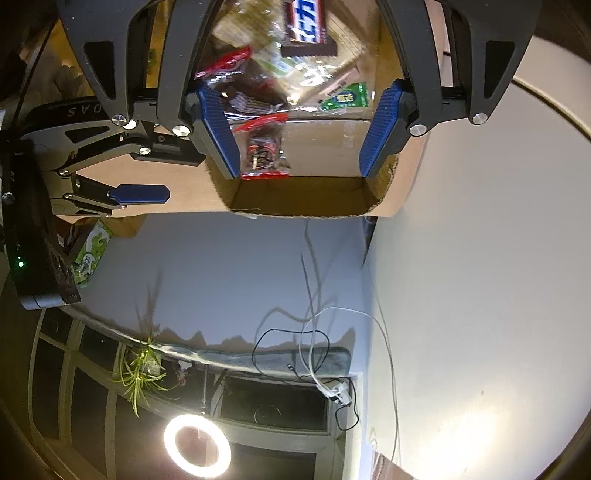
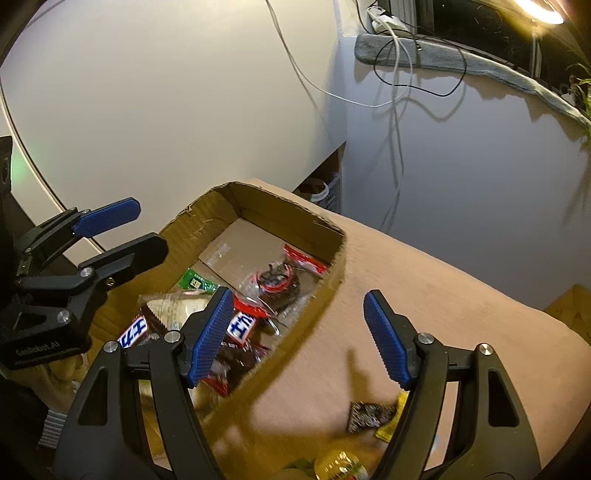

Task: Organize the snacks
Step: 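Move both grippers back toward the remaining candies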

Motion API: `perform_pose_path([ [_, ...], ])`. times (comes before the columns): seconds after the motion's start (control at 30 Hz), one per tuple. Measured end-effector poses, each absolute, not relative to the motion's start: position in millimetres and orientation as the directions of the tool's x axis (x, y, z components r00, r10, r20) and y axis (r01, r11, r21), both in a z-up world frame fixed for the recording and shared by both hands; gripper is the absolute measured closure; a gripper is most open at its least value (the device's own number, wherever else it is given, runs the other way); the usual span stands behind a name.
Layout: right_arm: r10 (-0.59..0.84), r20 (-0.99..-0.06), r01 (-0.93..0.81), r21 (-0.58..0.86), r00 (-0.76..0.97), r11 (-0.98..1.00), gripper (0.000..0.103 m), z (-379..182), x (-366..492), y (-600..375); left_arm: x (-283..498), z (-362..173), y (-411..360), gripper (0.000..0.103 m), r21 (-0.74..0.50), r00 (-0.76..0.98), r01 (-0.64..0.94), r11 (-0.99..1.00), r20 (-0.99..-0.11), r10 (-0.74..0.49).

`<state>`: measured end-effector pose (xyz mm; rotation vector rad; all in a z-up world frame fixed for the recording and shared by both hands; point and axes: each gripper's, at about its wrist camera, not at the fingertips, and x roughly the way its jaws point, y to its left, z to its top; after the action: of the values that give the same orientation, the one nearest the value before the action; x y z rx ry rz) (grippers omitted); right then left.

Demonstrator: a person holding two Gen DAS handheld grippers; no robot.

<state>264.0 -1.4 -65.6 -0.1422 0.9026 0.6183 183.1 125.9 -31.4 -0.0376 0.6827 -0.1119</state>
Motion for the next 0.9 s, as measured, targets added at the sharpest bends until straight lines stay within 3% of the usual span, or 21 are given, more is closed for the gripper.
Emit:
perform_pose_path([
  [0.57, 0.395, -0.758, -0.457, 0.145, 0.519, 0.878, 0.027, -57, 240, -102, 149, -29, 56, 0.035, -0.118, 0.751, 0.200, 0.973, -0.619, -0.230],
  [0.9, 0.365, -0.805, -0.470, 0.123, 0.468, 0.874, 0.027, -80, 227, -140, 130, -52, 8, 0.035, -0.158, 0.682, 0.275, 0.948, -0.664, -0.309],
])
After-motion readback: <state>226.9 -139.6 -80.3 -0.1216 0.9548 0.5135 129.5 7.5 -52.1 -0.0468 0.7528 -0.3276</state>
